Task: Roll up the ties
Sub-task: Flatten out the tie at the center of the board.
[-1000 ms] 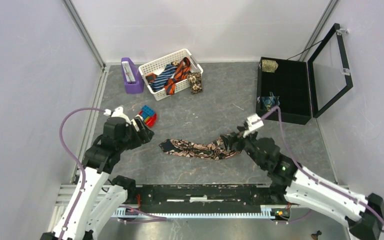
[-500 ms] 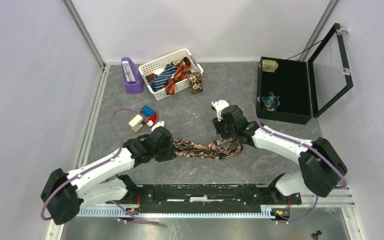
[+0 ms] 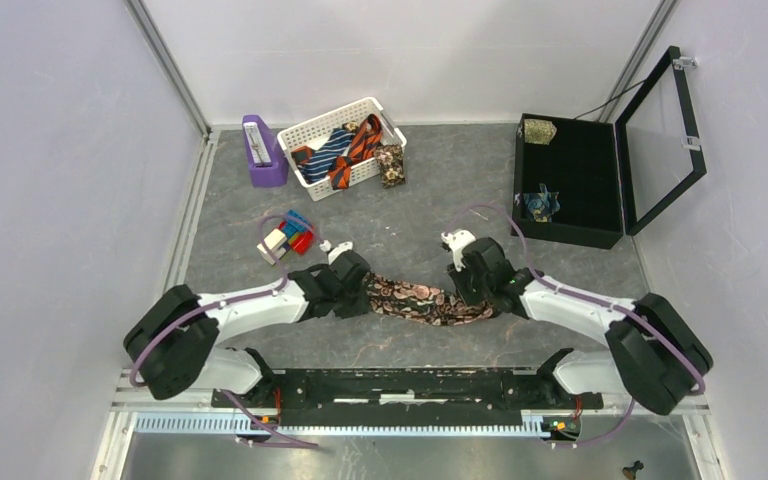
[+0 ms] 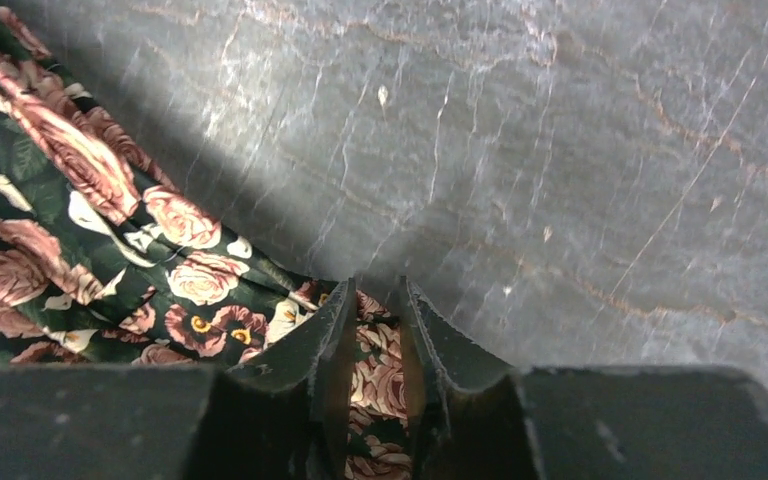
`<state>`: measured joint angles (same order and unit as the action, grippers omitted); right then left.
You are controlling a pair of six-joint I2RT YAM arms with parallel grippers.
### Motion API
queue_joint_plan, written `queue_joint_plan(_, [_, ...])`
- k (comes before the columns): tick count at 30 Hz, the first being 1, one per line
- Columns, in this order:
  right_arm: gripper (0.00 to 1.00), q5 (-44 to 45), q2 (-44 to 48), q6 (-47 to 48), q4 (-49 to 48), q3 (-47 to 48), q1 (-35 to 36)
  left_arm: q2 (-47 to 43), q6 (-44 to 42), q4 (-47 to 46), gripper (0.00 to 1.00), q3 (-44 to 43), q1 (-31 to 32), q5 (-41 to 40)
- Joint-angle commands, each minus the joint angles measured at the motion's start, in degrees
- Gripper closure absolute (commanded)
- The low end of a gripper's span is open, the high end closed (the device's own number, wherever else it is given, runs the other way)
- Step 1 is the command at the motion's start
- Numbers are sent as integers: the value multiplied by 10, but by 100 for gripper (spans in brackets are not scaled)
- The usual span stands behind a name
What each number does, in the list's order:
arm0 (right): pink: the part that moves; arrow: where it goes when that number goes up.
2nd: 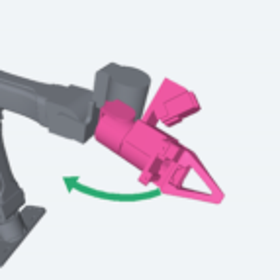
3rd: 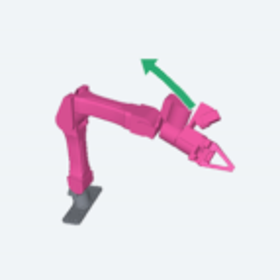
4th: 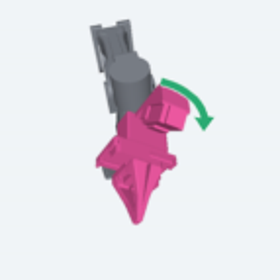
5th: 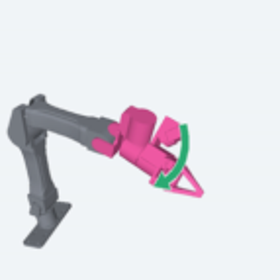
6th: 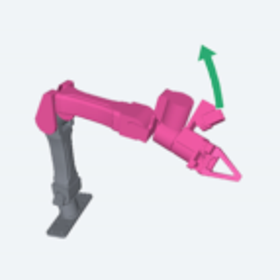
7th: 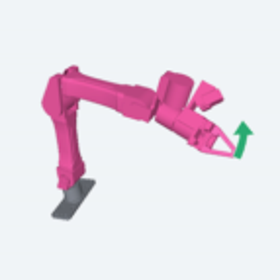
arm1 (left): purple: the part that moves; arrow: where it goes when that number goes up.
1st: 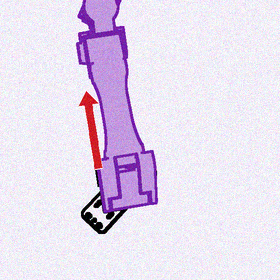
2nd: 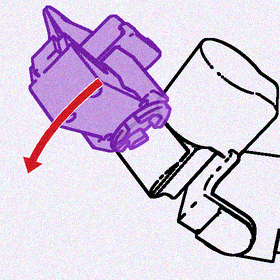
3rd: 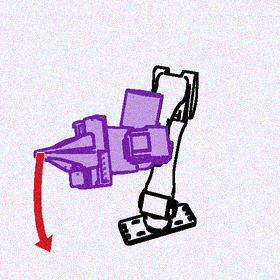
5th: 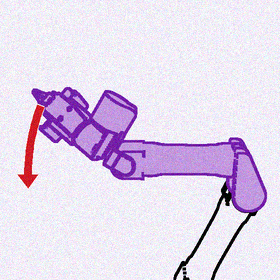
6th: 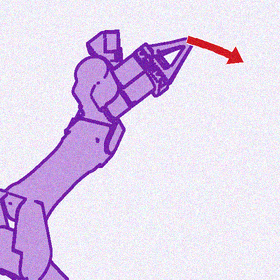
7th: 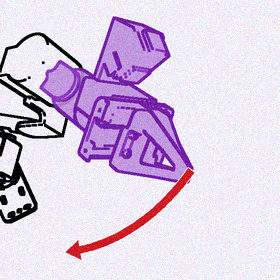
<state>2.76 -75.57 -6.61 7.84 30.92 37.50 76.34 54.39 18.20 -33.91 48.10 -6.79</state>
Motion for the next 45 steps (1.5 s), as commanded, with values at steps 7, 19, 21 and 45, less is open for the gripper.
queue_joint_plan(7, [76, -68, 114, -118, -9, -88, 32, 135, -28, -98, 70, -78, 2, -2])
queue_joint_plan(19, [62, -67, 46, -260, -158, -80, 142, 292, -134, -80, 71, -268, -27, 57])
queue_joint_plan(21, [57, -72, 32, -266, -160, -60, 143, 306, -161, -90, 71, -288, -36, 89])
queue_joint_plan(45, [61, 100, 160, -91, 45, 80, 65, 68, -240, 168, 36, -343, -33, 30])
